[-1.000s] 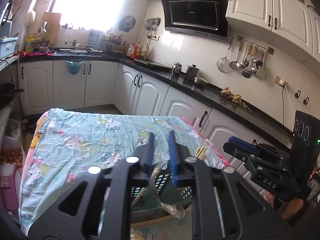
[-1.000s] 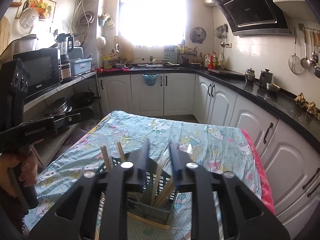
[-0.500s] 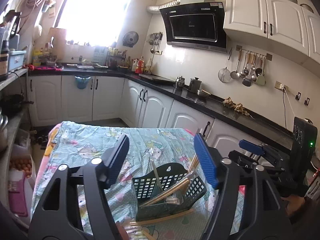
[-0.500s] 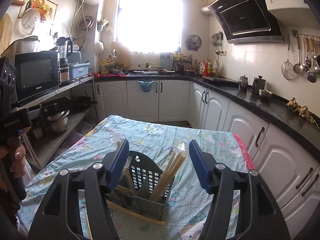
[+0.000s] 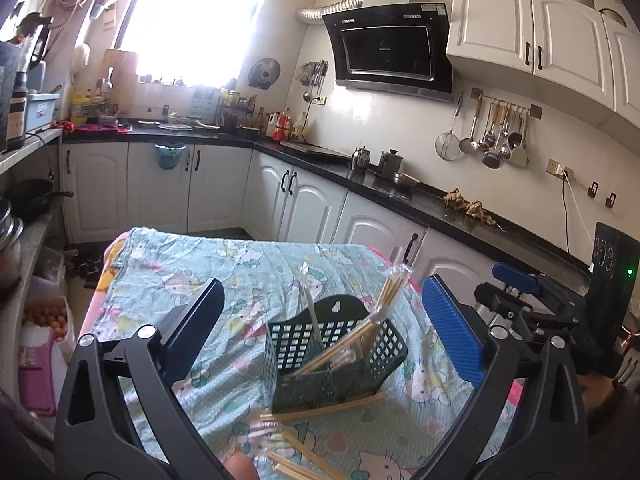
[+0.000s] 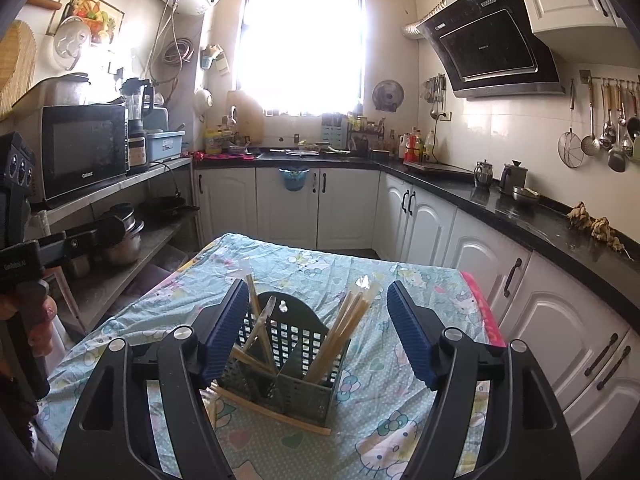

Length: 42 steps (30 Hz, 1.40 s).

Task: Organize utensils
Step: 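Pull both open tools back from the basket toward the chopstick pile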

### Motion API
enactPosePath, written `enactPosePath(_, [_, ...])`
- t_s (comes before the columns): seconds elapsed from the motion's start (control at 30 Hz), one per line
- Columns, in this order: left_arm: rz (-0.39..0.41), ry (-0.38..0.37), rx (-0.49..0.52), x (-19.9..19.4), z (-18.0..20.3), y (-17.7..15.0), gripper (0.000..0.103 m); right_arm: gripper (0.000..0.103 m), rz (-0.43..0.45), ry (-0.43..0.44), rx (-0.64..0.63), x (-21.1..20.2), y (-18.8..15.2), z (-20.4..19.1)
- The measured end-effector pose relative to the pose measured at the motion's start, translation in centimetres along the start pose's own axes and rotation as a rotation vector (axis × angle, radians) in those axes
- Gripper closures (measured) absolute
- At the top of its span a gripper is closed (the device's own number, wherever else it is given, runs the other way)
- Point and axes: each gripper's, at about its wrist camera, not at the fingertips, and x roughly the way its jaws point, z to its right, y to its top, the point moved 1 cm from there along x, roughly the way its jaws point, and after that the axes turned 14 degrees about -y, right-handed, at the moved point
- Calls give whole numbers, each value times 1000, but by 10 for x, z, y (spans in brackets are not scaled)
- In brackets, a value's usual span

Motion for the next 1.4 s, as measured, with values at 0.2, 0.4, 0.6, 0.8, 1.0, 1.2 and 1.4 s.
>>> enactPosePath(0.2, [-25, 8, -16, -8, -1, -17, 11, 34, -7, 16, -14, -11, -11, -5])
enactPosePath(0.4, [-49, 17, -36, -14, -4, -32, 11, 34, -19, 38, -31, -19, -20, -12])
enactPosePath(0.6, [-63, 30, -53, -22, -7, -44, 11, 34, -21, 58, -52, -28, -27, -20])
enactPosePath(0.8, [-85, 50, -83, -25, -13, -56, 11, 34, -32, 72, -71, -34, -34, -28])
enactPosePath(1.0, [-123, 69, -84, -26, -18, -70, 11, 34, -59, 89, -95, -33, -46, -37])
enactPosePath(1.2, [-171, 84, -81, -24, -21, -85, 11, 34, -93, 109, -120, -28, -59, -49])
enactPosePath(1.4, [-217, 91, -90, -20, -25, -102, 11, 33, -125, 124, -142, -18, -71, -59])
